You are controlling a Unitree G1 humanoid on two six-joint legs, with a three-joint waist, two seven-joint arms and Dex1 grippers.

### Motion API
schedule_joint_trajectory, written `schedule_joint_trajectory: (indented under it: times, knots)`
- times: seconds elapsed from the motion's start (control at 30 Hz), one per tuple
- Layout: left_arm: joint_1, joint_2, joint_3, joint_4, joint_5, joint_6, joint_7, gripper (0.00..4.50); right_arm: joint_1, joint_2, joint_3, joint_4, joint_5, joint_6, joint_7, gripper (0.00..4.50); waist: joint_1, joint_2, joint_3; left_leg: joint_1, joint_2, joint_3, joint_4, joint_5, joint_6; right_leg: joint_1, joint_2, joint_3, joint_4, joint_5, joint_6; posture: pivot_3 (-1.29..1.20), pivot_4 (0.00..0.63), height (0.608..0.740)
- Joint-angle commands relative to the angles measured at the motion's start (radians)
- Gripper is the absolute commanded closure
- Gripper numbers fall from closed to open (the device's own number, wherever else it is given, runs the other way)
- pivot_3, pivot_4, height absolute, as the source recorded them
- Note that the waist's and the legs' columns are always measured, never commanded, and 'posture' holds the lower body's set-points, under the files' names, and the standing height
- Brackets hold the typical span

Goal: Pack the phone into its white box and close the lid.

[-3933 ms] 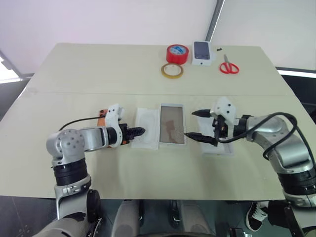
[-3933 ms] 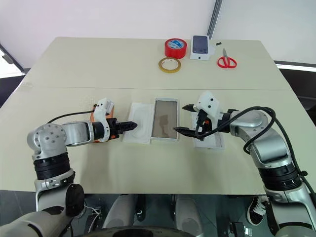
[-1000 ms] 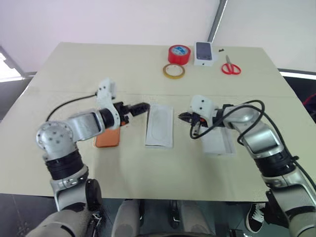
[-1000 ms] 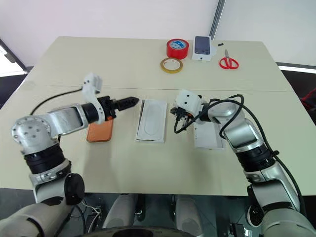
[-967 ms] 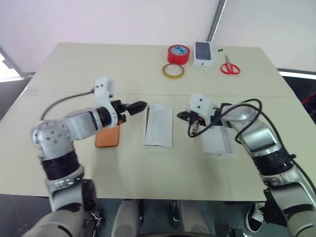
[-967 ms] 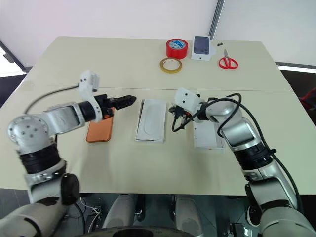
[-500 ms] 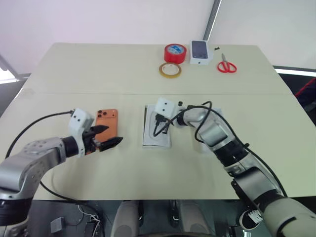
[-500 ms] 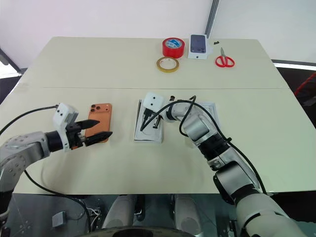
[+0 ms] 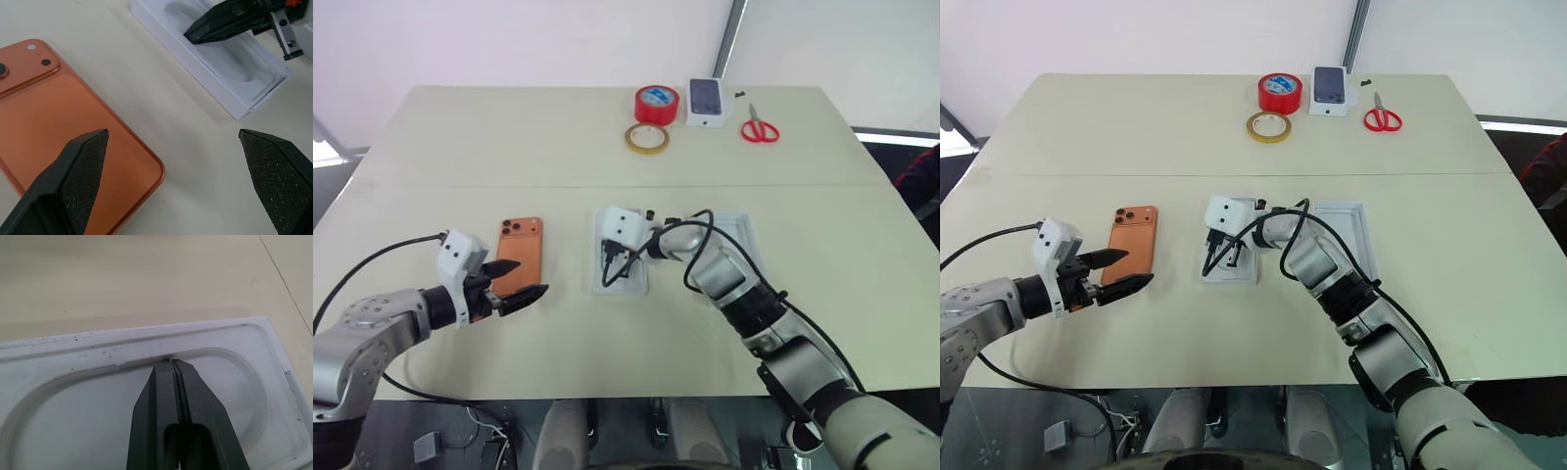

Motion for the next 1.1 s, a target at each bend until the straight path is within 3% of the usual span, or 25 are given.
schedule_joint_trajectory:
  times: [0.03, 0.47, 0.63, 0.73, 1.1]
  knots:
    - [-0.015, -0.01, 0.041, -0.024, -0.006, 0.0, 0.03, 0.0, -0.016, -0.022, -0.007, -0.063, -0.032, -0.03, -0.014, 4.47, 0.0, 0.0, 0.0, 0.0, 0.0, 0.0, 0.0, 0.0, 0.0, 0.0, 0.0, 0.0, 0.0, 0.0, 0.0, 0.0, 0.15, 0.74]
    - [-0.058, -0.036, 0.075, 0.031, -0.018, 0.055, 0.117, 0.0, -0.032, -0.013, -0.023, -0.145, -0.019, 0.02, 0.021, 4.47, 0.001, 0.0, 0.0, 0.0, 0.0, 0.0, 0.0, 0.002, 0.003, 0.0, 0.001, 0.0, 0.0, 0.0, 0.0, 0.0, 0.15, 0.74]
    - [-0.209, -0.126, 0.258, 0.239, -0.068, 0.276, 0.399, 0.0, -0.066, 0.096, 0.01, -0.141, -0.007, 0.075, 0.01, 4.47, 0.0, -0.001, -0.001, 0.001, 0.001, 0.0, 0.002, 0.002, 0.004, 0.001, 0.004, -0.001, 0.002, 0.0, 0.001, 0.0, 0.15, 0.74]
    - [-0.253, -0.133, 0.272, 0.259, -0.072, 0.405, 0.464, 0.0, -0.082, 0.143, 0.062, -0.104, -0.034, 0.061, 0.015, 4.47, 0.001, -0.002, -0.001, 0.001, 0.002, -0.001, 0.002, 0.002, 0.004, 0.001, 0.006, -0.002, 0.003, 0.002, 0.005, 0.0, 0.15, 0.74]
    - [-0.387, -0.224, 0.246, 0.286, -0.14, 0.653, 0.453, 0.0, -0.13, 0.252, 0.188, 0.107, -0.098, 0.008, 0.006, 4.47, 0.007, -0.004, -0.002, 0.001, 0.0, -0.002, 0.007, 0.002, 0.003, 0.005, 0.004, -0.004, 0.003, 0.001, 0.001, 0.0, 0.15, 0.74]
